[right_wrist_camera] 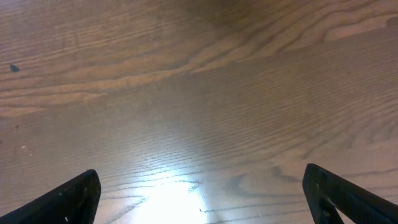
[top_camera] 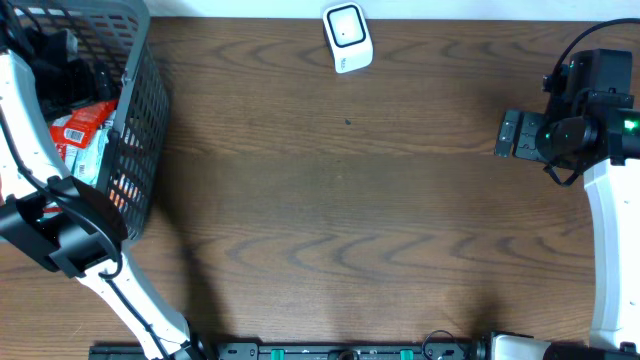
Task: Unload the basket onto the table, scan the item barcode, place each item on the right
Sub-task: 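Reach the left gripper into the grey basket toward the green-lidded jar, then grasp the green-lidded jar with the left gripper and lift it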
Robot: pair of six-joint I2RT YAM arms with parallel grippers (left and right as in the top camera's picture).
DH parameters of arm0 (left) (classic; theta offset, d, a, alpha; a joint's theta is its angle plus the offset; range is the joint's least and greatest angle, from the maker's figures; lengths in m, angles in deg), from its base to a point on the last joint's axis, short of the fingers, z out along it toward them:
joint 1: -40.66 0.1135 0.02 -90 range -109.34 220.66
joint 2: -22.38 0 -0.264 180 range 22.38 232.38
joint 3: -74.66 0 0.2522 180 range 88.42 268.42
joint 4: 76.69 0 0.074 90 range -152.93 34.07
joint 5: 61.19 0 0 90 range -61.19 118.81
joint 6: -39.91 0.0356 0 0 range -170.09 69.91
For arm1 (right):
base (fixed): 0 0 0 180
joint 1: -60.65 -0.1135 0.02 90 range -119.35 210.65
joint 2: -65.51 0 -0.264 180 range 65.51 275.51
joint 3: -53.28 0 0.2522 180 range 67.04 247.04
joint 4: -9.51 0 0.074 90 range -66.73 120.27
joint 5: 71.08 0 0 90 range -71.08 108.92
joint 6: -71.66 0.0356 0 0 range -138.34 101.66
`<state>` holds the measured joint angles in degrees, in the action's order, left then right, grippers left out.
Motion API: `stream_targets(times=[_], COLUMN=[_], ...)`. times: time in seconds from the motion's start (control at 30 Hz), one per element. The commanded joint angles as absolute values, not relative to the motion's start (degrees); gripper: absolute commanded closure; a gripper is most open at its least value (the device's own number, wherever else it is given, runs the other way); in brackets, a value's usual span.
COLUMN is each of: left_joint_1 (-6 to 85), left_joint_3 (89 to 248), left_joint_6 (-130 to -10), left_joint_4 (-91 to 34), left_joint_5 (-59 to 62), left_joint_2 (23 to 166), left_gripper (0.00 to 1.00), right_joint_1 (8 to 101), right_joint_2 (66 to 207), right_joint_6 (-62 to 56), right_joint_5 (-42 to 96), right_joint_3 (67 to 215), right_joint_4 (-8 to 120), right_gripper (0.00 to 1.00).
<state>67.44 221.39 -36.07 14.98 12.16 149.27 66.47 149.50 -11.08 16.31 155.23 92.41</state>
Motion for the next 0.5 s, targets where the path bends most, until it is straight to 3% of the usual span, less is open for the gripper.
stream_targets(times=[0.0, 0.47], left_joint_1=[67.20, 66.17], left_joint_3=[218.83, 207.24], left_joint_6=[-34.89, -34.67], left_joint_4=[14.68, 7.86], left_joint_5=[11.22, 11.25], left_joint_2=[151.00, 151.00], left_gripper=[0.01, 0.04], right_joint_1=[66.56, 66.56], right_joint_2=[149.43, 149.43], right_joint_6=[-10.22, -10.24], right_joint_5=[15.79, 15.79], right_joint_3=[155.82, 155.82], right_joint_4=[92.30, 92.30], right_gripper=[0.01, 0.01])
